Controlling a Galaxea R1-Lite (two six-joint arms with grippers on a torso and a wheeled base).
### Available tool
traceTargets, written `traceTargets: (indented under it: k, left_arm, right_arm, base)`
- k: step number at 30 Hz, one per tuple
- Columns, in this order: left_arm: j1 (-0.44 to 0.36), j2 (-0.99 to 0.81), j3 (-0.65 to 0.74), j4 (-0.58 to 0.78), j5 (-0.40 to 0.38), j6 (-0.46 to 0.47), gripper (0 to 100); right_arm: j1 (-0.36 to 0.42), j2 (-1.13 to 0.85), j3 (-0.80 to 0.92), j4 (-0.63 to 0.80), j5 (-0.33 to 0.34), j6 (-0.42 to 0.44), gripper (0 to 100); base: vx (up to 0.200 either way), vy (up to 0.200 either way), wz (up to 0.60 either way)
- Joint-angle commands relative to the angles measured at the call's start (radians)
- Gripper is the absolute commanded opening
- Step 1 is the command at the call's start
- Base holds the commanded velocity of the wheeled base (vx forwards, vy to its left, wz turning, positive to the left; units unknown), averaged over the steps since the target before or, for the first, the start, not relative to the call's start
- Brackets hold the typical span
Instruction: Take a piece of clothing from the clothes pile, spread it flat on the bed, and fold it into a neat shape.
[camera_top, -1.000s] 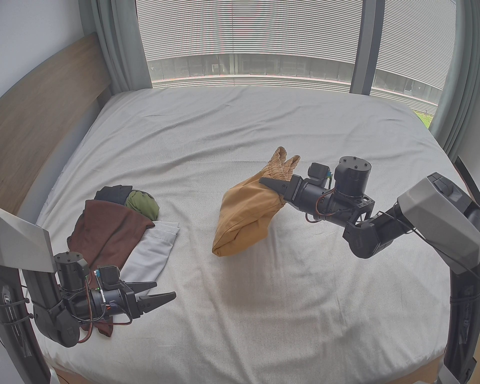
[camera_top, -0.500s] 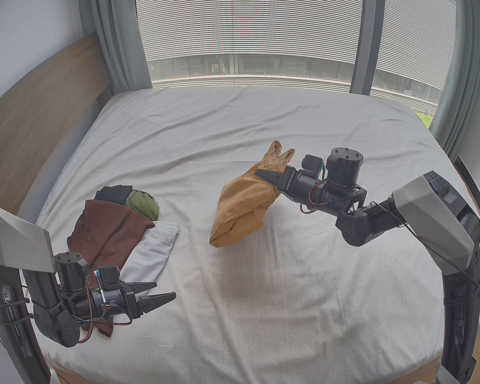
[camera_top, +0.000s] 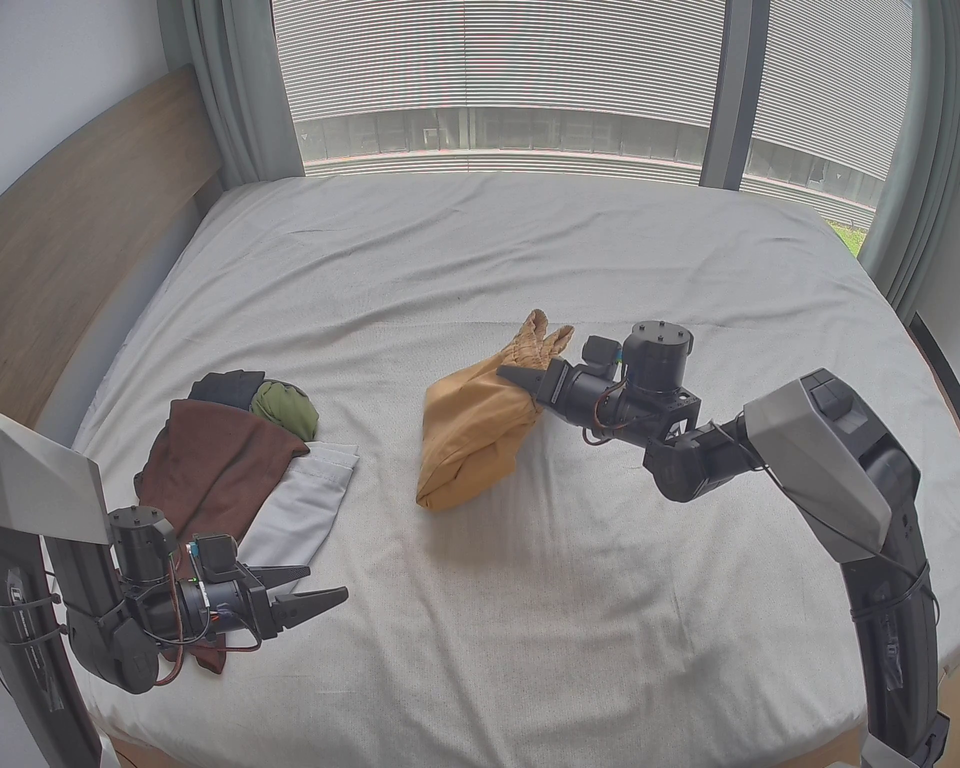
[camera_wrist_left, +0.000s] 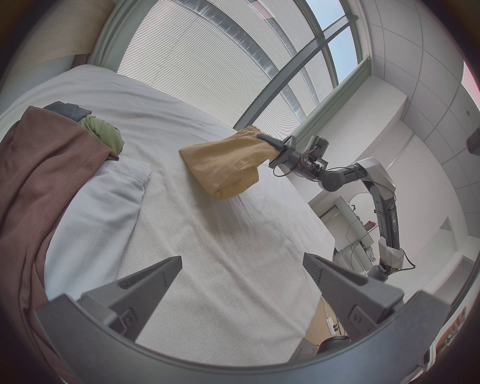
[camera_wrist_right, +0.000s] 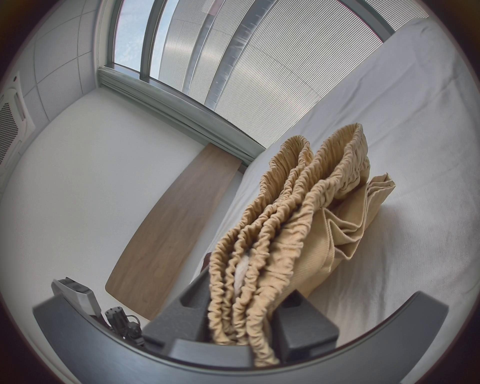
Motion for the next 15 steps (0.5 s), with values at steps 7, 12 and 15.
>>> traceTargets:
  k: [7,12,15]
  left_arm:
    - [0.0,0.012,0.005,-0.001,-0.002,0.004,100]
    - [0.001,0.014,0.005,-0.001,-0.002,0.004,100]
    - [0.001,0.014,0.005,-0.001,-0.002,0.004,100]
  right_arm:
    - [-0.048,0.08,0.135,-0.04,-0.001,-0.052,0]
    - [-0.064,0.08,0.203,-0.086,-0.008,-0.053,0]
    - [-0.065,0.083,0.238,-0.123,-0.011,-0.053,0]
  base:
    - [0.0,0.0,0.0]
    - [0.0,0.0,0.0]
    - [0.0,0.0,0.0]
